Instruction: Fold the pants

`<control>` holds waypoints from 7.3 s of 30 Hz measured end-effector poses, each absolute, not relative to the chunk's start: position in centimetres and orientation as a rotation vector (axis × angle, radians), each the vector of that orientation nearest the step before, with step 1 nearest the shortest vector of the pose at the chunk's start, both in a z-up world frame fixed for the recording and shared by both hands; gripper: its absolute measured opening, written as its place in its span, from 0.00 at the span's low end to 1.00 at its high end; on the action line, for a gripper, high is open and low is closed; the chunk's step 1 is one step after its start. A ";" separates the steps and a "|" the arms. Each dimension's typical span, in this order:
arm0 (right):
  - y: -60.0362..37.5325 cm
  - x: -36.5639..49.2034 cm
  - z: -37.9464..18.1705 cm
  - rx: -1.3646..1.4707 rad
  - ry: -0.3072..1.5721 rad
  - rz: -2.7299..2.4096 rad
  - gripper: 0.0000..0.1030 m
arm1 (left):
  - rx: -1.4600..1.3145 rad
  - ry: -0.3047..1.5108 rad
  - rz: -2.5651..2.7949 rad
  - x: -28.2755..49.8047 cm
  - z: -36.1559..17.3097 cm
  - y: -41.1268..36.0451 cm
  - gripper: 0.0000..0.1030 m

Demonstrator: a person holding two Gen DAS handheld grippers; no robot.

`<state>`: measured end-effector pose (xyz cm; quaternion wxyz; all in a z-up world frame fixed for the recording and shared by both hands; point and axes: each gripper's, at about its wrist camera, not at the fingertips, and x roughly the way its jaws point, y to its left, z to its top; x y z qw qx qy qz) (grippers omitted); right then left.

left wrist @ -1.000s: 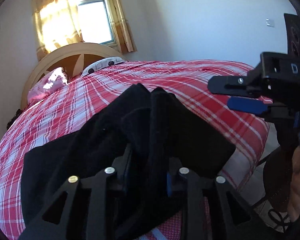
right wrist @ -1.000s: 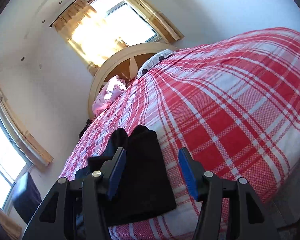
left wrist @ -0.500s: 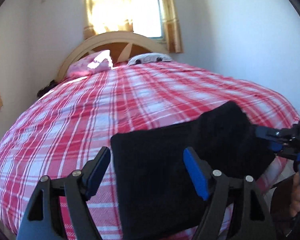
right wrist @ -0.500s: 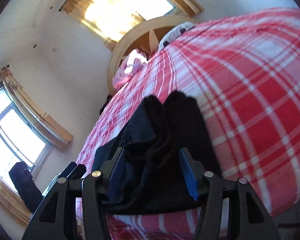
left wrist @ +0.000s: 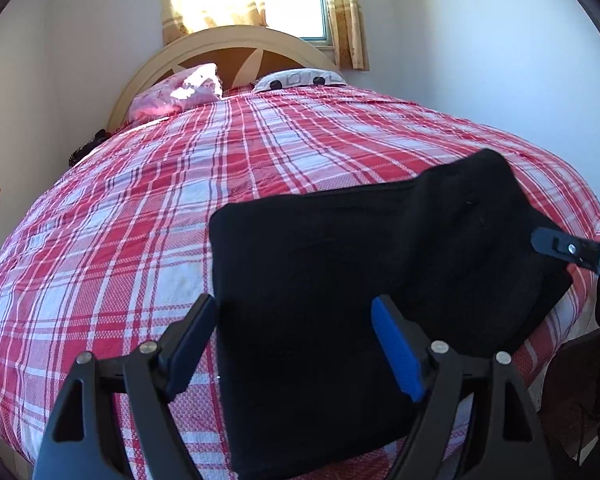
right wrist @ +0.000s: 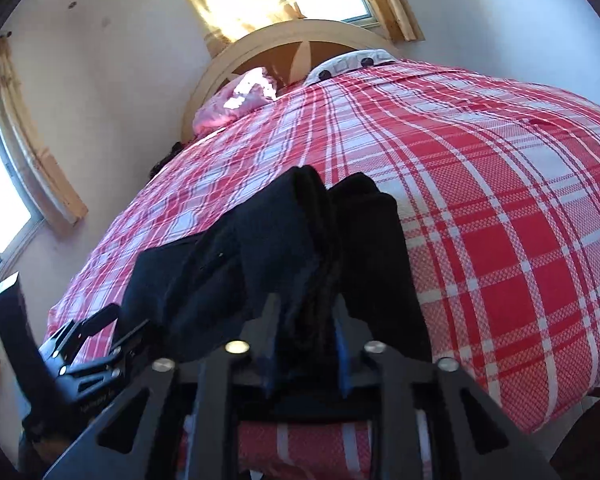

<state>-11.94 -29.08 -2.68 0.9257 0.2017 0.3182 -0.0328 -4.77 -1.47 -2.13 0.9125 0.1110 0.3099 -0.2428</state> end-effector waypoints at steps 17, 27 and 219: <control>-28.9 -16.0 -2.0 0.244 0.559 -0.354 0.28 | 0.243 0.591 -0.456 -4.5 -1.3 -0.1 0.86; -22.8 -12.0 -1.6 0.130 0.560 -0.063 0.28 | 0.291 0.605 -0.463 -5.2 -2.8 -1.8 0.92; -7.1 -2.1 -1.9 0.168 0.486 0.248 0.52 | -0.029 0.720 0.082 2.2 -1.2 17.3 0.73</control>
